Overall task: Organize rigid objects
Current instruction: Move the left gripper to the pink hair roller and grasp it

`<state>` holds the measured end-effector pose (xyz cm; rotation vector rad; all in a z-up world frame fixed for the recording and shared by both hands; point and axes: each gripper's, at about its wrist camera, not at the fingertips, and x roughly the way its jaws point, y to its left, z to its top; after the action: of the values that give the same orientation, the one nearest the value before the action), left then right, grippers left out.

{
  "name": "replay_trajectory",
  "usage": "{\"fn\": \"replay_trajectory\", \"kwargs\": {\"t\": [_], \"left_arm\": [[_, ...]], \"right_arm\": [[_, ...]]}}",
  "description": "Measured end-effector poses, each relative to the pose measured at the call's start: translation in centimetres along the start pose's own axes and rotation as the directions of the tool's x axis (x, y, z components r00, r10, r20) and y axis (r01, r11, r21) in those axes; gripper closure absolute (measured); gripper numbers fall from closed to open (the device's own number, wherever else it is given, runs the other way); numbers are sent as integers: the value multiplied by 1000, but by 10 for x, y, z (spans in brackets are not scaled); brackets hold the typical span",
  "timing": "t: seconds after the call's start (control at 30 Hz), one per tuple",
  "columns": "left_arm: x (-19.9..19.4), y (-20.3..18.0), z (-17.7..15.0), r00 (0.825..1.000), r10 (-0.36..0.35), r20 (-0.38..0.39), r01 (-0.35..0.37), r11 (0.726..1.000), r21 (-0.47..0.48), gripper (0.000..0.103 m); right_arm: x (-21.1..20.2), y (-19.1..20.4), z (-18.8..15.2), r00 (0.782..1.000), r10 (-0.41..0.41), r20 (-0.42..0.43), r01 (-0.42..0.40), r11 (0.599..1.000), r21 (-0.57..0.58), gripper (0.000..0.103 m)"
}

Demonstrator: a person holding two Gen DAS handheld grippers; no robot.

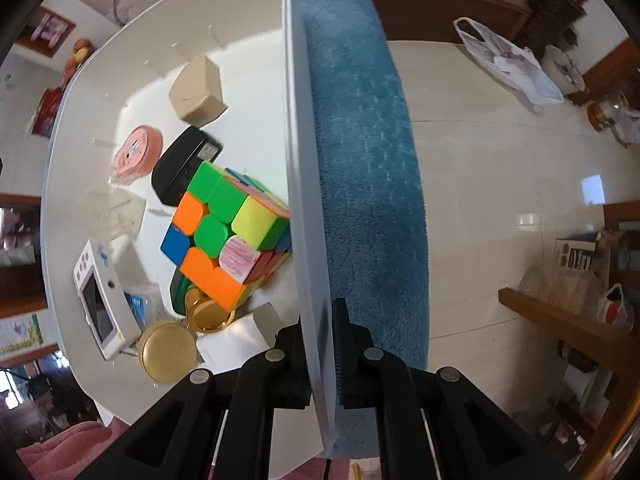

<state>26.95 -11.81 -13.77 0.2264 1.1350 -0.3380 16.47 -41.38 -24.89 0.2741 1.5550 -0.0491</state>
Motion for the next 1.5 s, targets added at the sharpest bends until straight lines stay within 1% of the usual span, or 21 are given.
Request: {"fn": "replay_trajectory", "kwargs": {"t": [0.1,0.13,0.2,0.37,0.4,0.53,0.63,0.73,0.9,1.03,1.07,1.13,1.2,1.23,1.33,1.4,1.5], "left_arm": [[9,17,13,1000,6,-9,-5,998,69,26],[15,23,20,1000,10,-17,-8,994,106,26],[21,30,28,1000,11,-24,-7,989,149,26],[43,50,56,998,-14,-56,26,974,226,26],[48,52,60,998,-7,-57,21,969,247,26],[76,57,79,996,43,-72,-14,932,362,26],[102,61,92,993,71,-96,-26,912,410,26],[129,67,104,989,81,-124,-21,905,425,26],[162,83,121,984,69,-163,2,916,402,26],[185,92,131,981,75,-181,0,922,387,26],[187,93,133,980,67,-187,9,925,381,26],[190,94,133,979,28,-203,49,929,367,26],[191,91,132,977,16,-211,66,925,375,26],[192,89,129,975,15,-220,73,918,389,26],[197,83,123,973,41,-228,62,902,428,26],[201,81,119,969,45,-242,67,899,433,25],[200,81,118,970,39,-240,68,905,420,26]], "right_arm": [[-4,2,0,1000,-12,28,10,999,45,95],[-5,3,1,999,-17,39,15,998,60,95],[-7,5,0,998,-28,52,24,996,85,95],[-7,7,2,995,-74,66,64,987,146,95],[-7,7,1,995,-75,66,64,985,162,94],[-7,9,0,993,-90,76,74,977,199,93],[-8,11,0,990,-119,78,99,970,223,91],[-8,15,-2,987,-139,80,117,965,233,90],[-9,17,-2,986,-151,78,126,958,257,89],[-9,18,-1,984,-160,78,135,955,262,89],[-9,19,-1,984,-161,78,136,954,266,89],[-10,18,-2,984,-162,77,135,953,271,89],[-10,18,-1,984,-163,76,136,951,276,88],[-10,18,-1,983,-165,76,138,951,277,88],[-10,17,0,983,-167,74,140,949,282,88],[-10,18,0,983,-169,72,142,948,286,88],[-10,16,0,983,-170,72,142,946,291,88]]}}
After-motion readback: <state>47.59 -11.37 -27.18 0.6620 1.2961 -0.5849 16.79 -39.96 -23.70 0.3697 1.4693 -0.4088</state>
